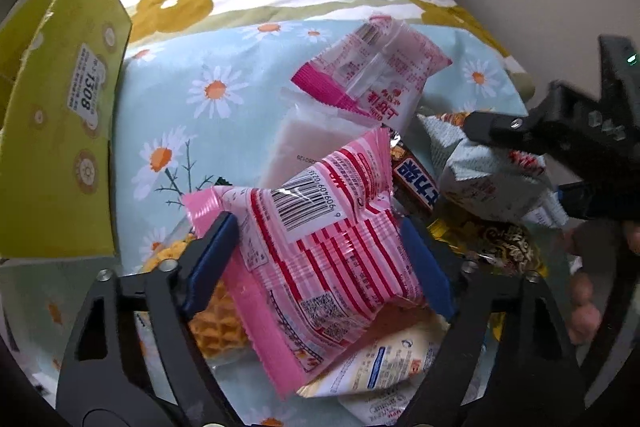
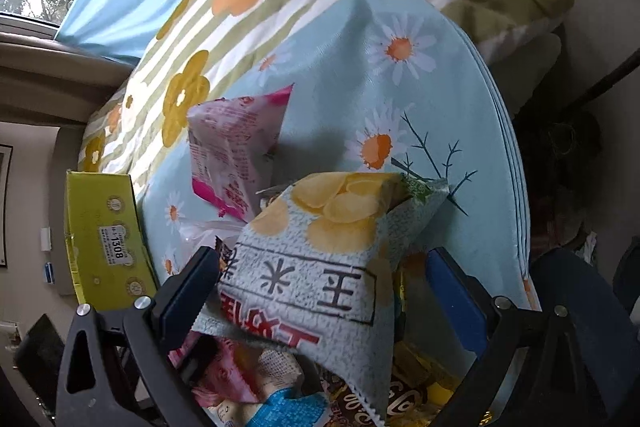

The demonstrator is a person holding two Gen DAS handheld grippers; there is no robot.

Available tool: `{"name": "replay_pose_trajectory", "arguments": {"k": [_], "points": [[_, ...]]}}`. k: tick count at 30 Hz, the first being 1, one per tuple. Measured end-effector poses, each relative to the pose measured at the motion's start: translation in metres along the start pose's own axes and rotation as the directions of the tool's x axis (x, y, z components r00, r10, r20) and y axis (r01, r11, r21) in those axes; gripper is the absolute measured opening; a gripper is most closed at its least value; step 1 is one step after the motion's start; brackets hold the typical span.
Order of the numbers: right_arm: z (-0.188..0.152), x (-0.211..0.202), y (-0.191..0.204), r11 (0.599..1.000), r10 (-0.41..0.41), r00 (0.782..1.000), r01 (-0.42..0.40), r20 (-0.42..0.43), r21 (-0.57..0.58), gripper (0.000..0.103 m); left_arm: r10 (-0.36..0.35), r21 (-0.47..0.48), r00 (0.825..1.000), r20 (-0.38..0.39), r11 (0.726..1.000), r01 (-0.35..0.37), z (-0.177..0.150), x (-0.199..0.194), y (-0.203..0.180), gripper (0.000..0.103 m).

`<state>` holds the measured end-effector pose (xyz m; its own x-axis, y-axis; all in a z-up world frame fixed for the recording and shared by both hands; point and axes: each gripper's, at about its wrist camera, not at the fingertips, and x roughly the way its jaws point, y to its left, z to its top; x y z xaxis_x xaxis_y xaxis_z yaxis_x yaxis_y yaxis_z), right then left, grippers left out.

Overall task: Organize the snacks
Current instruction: 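Grasp the pink striped packet with the left tool while the right tool grasps the white-green chip bag, then carry both snacks over the yellow box and open both tools to drop them in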

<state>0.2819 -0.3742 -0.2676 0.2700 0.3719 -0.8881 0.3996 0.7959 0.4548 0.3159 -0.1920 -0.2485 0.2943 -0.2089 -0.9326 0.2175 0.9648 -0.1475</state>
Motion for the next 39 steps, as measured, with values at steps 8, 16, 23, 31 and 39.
{"name": "replay_pose_trajectory", "arguments": {"k": [8, 16, 23, 31, 39], "points": [[-0.002, 0.014, 0.004, 0.997, -0.07, 0.997, 0.069, -0.028, -0.04, 0.101, -0.032, -0.004, 0.999, 0.017, 0.999, 0.032, -0.002, -0.016, 0.004, 0.063], [-0.007, 0.01, 0.003, 0.999, -0.012, 1.0, 0.012, -0.013, -0.05, 0.066, -0.049, -0.025, 0.998, 0.04, 0.998, 0.05, -0.003, -0.032, 0.009, 0.06], [-0.012, -0.023, 0.014, 0.994, 0.024, 0.997, -0.016, 0.07, -0.105, 0.065, -0.068, -0.056, 0.994, 0.088, 0.996, 0.073, -0.001, -0.056, 0.014, 0.059], [-0.021, -0.07, 0.041, 0.973, 0.096, 0.986, -0.064, 0.139, -0.221, 0.065, -0.082, -0.122, 0.975, 0.207, 0.987, 0.108, 0.0, -0.109, 0.029, 0.059], [-0.037, -0.106, 0.107, 0.921, 0.196, 0.966, -0.122, 0.169, -0.37, 0.065, -0.052, -0.201, 0.939, 0.341, 0.971, 0.127, 0.006, -0.178, 0.076, 0.059]]}}
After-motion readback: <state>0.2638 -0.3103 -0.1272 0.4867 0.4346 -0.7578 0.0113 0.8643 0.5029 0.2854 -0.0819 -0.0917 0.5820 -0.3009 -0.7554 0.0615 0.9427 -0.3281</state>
